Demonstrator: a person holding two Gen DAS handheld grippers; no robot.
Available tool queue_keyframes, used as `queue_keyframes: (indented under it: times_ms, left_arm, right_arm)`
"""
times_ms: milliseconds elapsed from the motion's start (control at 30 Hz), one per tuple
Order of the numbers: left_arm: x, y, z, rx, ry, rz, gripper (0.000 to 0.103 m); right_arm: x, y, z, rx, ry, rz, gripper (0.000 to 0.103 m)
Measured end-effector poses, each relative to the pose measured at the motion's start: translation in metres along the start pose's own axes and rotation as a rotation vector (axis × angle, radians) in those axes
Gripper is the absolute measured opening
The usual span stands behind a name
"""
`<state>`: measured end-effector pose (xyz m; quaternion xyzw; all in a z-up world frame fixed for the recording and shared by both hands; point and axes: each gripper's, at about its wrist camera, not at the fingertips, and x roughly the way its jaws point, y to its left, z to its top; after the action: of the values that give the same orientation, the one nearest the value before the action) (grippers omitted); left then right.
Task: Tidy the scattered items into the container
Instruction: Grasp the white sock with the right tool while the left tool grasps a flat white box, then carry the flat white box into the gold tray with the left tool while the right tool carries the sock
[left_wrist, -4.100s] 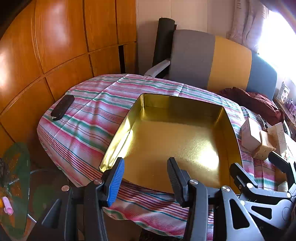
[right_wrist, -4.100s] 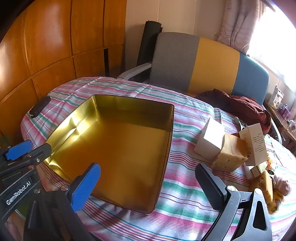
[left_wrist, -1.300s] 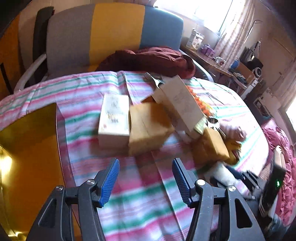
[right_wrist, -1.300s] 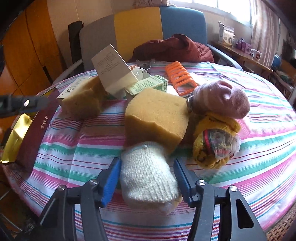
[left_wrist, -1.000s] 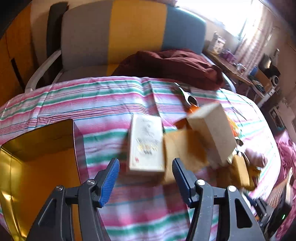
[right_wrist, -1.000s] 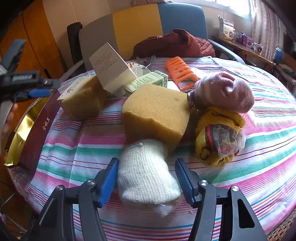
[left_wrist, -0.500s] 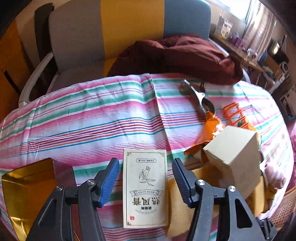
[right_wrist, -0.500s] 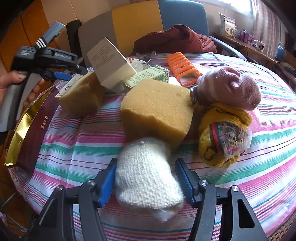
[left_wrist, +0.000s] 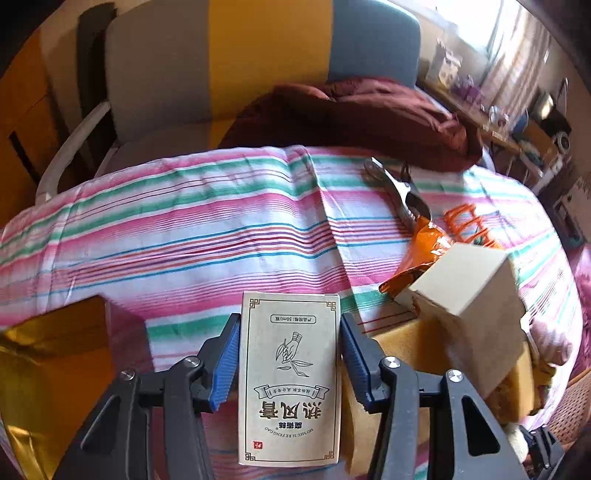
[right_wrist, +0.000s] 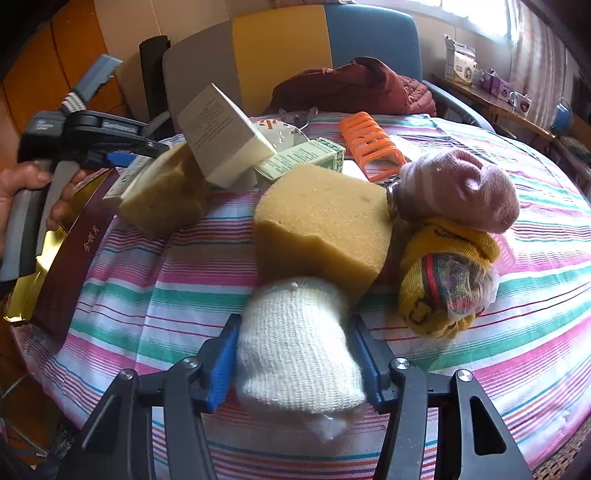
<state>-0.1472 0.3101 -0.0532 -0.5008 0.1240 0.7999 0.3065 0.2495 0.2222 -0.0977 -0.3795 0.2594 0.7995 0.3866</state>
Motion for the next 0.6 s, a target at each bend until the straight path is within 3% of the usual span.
queue_keyframes:
  times_ms: [233, 600]
  left_arm:
    - [-0.040, 0.010, -0.026, -0.025, -0.077, -0.007, 0.052]
    - [-0.089, 0.010, -0.083, -0.040, -0.112, -0.115, 0.052]
  right_arm:
    - [-0.008, 0.013, -0.005, -0.017, 0.003, 0.029, 0.057]
    - [-0.021, 0.037, -0.008, -0.056, -0.013, 0.064, 0.057]
